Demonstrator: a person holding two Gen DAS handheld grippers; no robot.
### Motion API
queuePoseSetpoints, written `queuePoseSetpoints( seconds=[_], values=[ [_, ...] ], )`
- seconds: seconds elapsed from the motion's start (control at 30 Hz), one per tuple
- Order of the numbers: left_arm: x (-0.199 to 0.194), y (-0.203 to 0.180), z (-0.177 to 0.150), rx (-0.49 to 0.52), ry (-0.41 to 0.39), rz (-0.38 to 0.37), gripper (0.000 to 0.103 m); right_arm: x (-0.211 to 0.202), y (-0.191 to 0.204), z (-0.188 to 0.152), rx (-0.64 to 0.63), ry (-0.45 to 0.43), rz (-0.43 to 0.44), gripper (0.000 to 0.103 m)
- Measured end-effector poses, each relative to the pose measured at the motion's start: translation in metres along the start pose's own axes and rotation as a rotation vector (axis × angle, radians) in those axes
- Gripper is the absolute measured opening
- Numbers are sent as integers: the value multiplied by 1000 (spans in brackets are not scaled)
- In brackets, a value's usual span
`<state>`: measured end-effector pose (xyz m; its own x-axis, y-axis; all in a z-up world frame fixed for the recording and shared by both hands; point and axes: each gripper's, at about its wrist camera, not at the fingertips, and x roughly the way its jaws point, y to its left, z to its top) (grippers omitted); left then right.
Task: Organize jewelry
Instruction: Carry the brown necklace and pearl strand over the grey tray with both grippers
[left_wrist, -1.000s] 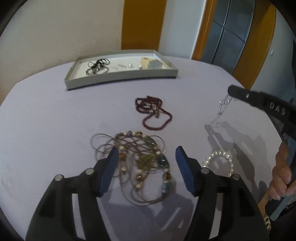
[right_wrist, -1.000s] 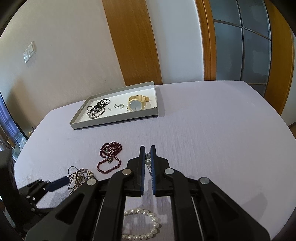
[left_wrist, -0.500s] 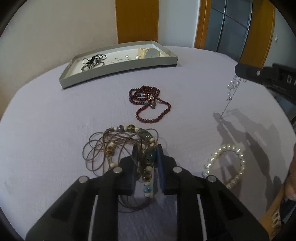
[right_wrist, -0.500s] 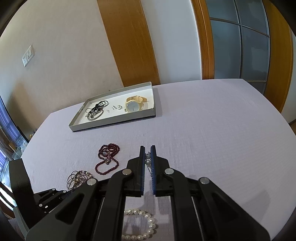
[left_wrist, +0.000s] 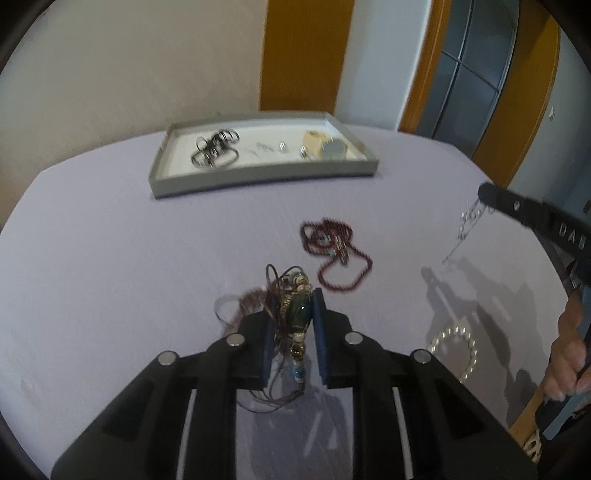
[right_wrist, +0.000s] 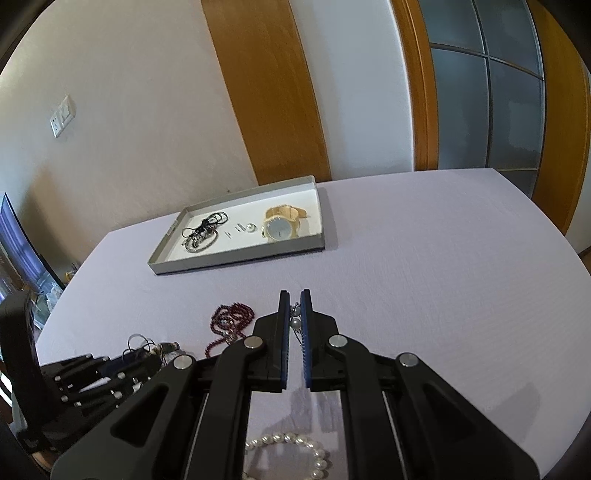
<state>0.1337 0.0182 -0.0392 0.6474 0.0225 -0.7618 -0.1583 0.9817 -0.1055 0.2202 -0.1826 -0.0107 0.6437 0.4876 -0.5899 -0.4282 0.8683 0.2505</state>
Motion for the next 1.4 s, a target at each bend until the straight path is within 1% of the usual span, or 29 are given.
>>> queuePoseSetpoints(
  seconds=[0.2, 0.37, 0.6, 0.77, 0.87, 0.97, 1.17, 1.4],
  values=[
    [-11, 14, 28, -21, -37, 23, 19, 4, 10, 20, -8, -15, 25, 6],
    [-14, 27, 55, -46, -55, 36, 19, 18, 19, 41, -19, -14, 44, 6],
    [-7, 44, 111, -61, -83, 61, 19, 50, 36, 82, -30, -13, 79, 6],
    [11, 53, 157, -66, -110, 67, 19, 76, 46, 114, -38, -14, 111, 6],
    [24, 59, 176, -84, -115, 65, 19, 100, 52, 132, -41, -8, 134, 6],
    [47, 65, 193, -99, -107, 59, 19, 125, 55, 140, -44, 6, 148, 6],
    [89, 70, 203, -108, -64, 73, 19, 166, 60, 139, -49, 64, 168, 6],
    [116, 75, 205, -128, -48, 73, 19, 188, 55, 136, -38, 94, 145, 6]
  ],
)
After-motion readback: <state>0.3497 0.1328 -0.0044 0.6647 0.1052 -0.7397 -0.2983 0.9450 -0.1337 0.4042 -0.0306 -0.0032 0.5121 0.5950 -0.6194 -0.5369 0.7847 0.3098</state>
